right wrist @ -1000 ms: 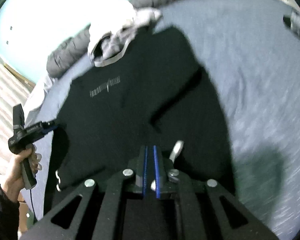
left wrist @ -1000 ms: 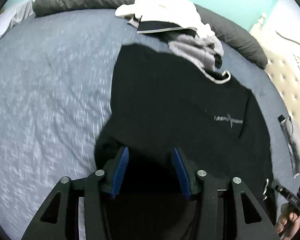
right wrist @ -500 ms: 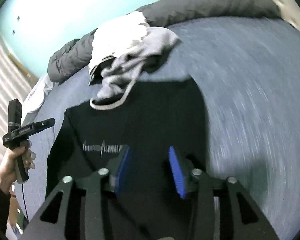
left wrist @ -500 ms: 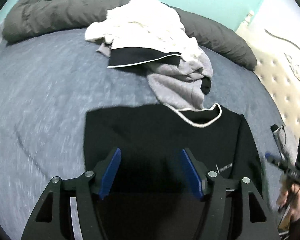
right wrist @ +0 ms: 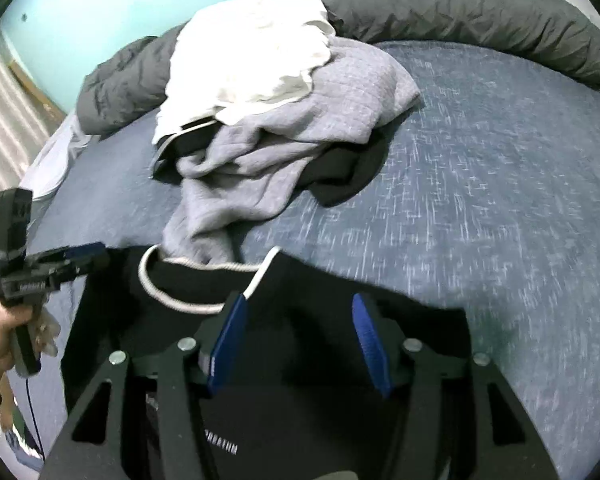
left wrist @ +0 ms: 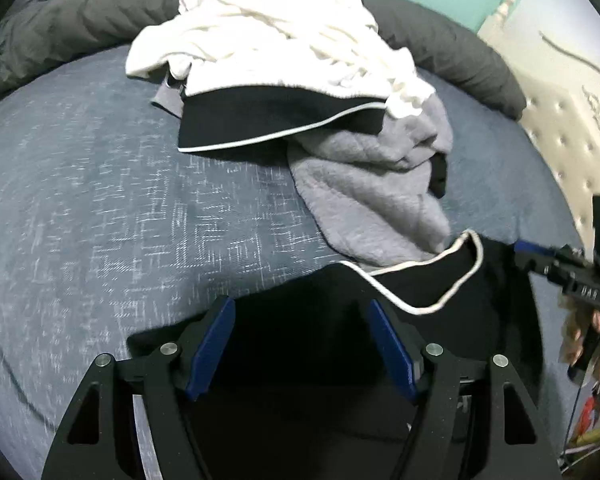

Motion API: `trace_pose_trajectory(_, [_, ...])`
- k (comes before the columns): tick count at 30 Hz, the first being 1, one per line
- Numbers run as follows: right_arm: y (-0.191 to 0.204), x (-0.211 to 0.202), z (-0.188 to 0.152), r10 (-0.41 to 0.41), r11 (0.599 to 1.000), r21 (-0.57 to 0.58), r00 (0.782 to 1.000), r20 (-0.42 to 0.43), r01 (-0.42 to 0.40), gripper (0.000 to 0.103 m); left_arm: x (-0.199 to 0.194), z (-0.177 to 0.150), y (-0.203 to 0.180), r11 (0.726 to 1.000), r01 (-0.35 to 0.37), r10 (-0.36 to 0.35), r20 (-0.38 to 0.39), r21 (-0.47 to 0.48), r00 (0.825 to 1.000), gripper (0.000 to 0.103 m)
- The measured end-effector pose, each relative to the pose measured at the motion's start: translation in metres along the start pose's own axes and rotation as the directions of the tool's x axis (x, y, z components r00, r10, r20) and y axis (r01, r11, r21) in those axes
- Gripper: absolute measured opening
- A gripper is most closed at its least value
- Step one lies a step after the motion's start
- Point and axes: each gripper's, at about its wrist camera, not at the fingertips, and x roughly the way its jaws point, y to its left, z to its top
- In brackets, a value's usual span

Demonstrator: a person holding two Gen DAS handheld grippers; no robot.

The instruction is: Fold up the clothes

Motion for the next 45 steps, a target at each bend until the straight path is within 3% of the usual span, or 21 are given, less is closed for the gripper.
trace_pose_trajectory(9, [0.01,0.046,0.018,-0.047,0.996,-0.082,0.997,-0.063,0.041,0.056,0.025,0.002,0.009,0.998,0.062,-0.062,-0.01,0.016,0.998,0.072])
trace_pose_trajectory(11, [0.013,0.052,0.016,-0.047,0.993,-0.107,0.997,-0.069,0.039,0.054,0.026,0.0,0.009,0.996,0.08,-0.079,-0.017,0.025,0.997,0.068])
trace_pose_trajectory(13, [0.014,0.052,0.013,-0.032,0.992,-0.122,0.998,-0.06,0.025,0.025,0.025,-0.004,0.008,0.995,0.098,-0.097,-0.022,0.037,0.995,0.039])
trace_pose_trajectory(14, [0.014,0.051,0.011,-0.04,0.991,-0.129,0.998,-0.054,0.033,0.023,0.023,-0.005,0.006,0.994,0.095,-0.094,-0.019,0.051,0.995,0.03])
trace_pose_trajectory(15, [0.014,0.05,0.008,-0.044,0.991,-0.132,0.998,-0.048,0.038,0.014,0.019,-0.008,0.004,0.994,0.092,-0.091,-0.011,0.067,0.996,0.011])
trace_pose_trajectory(16, [0.014,0.048,0.006,-0.048,0.99,-0.135,0.998,-0.04,0.042,0.01,0.016,-0.01,0.002,0.993,0.089,-0.089,-0.004,0.083,0.996,0.004])
trace_pose_trajectory(22, [0.019,0.01,-0.007,-0.022,0.979,-0.202,0.995,0.102,0.042,0.007,-0.024,-0.022,-0.002,0.989,0.081,-0.094,0.112,0.121,0.989,0.003])
trace_pose_trajectory(26, [0.025,-0.017,-0.003,-0.029,0.968,-0.235,0.973,0.228,0.084,0.007,-0.043,-0.022,-0.008,0.989,0.027,-0.055,0.19,0.149,0.98,0.003])
trace_pose_trajectory(30, [0.032,-0.003,0.005,-0.071,0.967,-0.225,0.972,0.222,0.122,0.007,-0.026,-0.015,-0.011,0.989,-0.017,-0.008,0.17,0.145,0.985,0.003])
trace_pose_trajectory(38, [0.024,0.047,0.001,-0.162,0.971,-0.165,0.984,0.075,0.172,0.011,0.024,-0.015,0.002,0.995,-0.071,0.065,0.086,0.075,0.994,0.008])
trace_pose_trajectory(39, [0.023,0.049,0.002,-0.158,0.974,-0.155,0.985,0.069,0.167,0.016,0.025,-0.016,0.004,0.995,-0.075,0.07,0.086,0.063,0.994,0.012])
trace_pose_trajectory(42, [0.021,0.034,0.004,-0.166,0.972,-0.142,0.975,0.149,0.187,0.044,0.014,-0.018,0.008,0.996,-0.077,0.071,0.122,0.041,0.99,0.034])
trace_pose_trajectory(45, [0.012,0.007,0.002,-0.125,0.983,-0.101,0.965,0.23,0.151,0.046,-0.012,-0.023,0.016,0.998,-0.065,0.062,0.177,0.008,0.982,0.053])
